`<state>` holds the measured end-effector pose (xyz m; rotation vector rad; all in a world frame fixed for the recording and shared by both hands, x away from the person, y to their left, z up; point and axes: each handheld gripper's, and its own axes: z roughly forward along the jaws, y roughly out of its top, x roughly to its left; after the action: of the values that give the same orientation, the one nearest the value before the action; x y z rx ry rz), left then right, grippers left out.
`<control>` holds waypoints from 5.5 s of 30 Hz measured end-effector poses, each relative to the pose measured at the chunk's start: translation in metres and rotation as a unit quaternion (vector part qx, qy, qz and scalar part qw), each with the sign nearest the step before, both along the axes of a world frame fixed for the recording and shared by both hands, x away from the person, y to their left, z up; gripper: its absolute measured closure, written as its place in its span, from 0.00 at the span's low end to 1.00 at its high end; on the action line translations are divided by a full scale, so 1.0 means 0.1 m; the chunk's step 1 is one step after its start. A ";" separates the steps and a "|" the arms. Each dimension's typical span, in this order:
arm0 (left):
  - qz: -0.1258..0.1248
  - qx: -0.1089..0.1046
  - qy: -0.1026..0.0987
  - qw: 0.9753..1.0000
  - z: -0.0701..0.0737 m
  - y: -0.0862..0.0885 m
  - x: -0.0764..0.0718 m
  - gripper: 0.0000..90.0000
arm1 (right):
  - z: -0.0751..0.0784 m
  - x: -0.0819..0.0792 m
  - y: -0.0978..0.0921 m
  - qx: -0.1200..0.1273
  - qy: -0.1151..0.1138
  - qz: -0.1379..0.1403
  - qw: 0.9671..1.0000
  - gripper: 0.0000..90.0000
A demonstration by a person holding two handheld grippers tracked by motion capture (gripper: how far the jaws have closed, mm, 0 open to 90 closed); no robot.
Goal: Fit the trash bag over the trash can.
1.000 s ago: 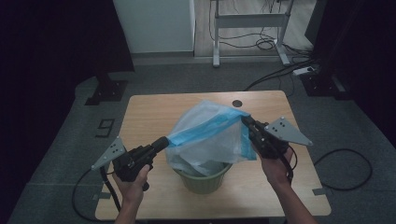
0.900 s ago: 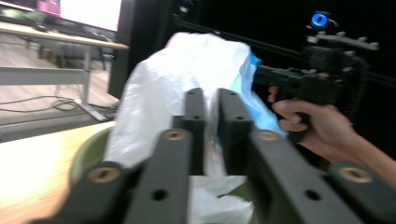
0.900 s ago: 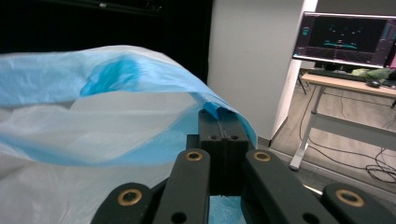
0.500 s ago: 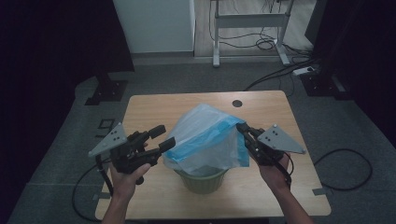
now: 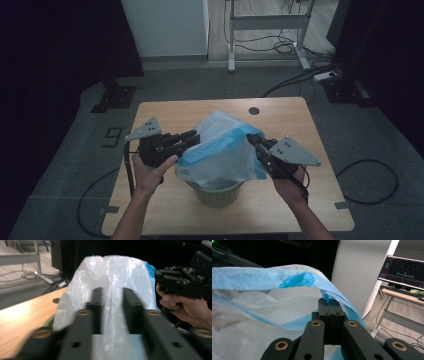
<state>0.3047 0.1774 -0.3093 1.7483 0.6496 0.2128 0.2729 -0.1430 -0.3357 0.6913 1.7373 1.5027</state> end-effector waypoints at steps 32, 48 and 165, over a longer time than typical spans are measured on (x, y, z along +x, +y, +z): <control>0.099 -0.163 -0.038 0.981 -0.17 0.60 -0.14 1.00 | -0.04 0.02 -0.47 0.019 0.004 -0.025 1.000 0.99; 0.070 -0.164 0.032 0.983 -0.78 0.86 -0.55 0.99 | -0.61 -0.67 -0.62 0.024 0.058 0.037 0.997 0.99; 0.023 -0.072 0.028 0.997 -0.91 0.82 -0.64 0.42 | -1.14 -0.42 -0.59 0.019 0.195 0.063 0.979 0.93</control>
<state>0.2403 0.2590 -0.3999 1.6059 0.7294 0.1458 0.2313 -0.2023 -0.4499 0.9621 2.0799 1.5654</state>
